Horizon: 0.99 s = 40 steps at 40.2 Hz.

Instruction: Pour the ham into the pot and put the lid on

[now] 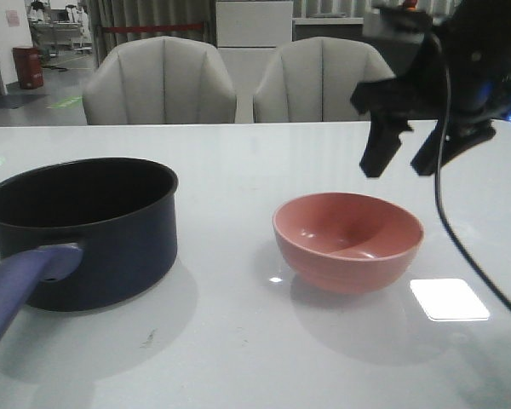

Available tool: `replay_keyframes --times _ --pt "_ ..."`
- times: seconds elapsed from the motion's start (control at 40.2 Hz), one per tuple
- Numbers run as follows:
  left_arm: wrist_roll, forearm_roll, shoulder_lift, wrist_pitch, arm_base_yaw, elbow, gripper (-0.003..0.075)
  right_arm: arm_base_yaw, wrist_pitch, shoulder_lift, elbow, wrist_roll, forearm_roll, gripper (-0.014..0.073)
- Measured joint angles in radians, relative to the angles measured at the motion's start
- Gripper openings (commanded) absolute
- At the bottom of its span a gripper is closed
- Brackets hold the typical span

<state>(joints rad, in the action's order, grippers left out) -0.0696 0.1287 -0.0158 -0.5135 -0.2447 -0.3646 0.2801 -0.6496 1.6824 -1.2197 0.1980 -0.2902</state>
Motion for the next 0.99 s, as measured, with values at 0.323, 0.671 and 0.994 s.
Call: replay_keyframes --times 0.323,0.671,0.994 --pt "0.000 0.000 0.000 0.000 0.000 0.000 0.0585 0.000 0.077 -0.371 0.160 0.048 0.000 0.0508" --pt "0.000 0.000 0.000 0.000 0.000 0.000 0.0585 0.002 0.253 -0.755 0.461 0.054 -0.011 0.0508" --pt "0.000 0.000 0.000 0.000 0.000 0.000 0.0585 0.019 0.465 -1.231 0.860 0.054 -0.017 0.0508"
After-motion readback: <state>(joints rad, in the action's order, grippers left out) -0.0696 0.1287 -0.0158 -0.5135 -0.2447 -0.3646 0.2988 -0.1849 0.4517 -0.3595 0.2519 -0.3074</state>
